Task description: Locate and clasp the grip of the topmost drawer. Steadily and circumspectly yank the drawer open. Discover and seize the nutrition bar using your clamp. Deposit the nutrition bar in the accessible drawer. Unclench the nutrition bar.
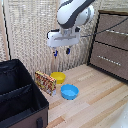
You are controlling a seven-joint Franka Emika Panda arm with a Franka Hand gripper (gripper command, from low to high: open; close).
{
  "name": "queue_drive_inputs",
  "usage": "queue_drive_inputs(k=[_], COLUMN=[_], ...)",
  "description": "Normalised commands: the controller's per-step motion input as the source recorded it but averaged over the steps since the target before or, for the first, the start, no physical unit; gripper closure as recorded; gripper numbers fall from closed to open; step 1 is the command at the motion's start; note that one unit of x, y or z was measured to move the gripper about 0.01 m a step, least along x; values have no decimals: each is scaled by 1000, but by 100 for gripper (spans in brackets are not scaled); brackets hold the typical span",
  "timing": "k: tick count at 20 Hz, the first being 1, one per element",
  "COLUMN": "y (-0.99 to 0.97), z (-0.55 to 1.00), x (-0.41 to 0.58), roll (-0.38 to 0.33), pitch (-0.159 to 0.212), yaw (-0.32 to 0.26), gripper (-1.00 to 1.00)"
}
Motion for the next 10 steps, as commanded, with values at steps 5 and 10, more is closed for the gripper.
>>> queue_drive_inputs(k=[5,10], y=[-87,-84], z=[404,345], x=[130,92], roll=[-204,-224], pitch=[-15,-14], yaw=[137,136], gripper=[-100,-100])
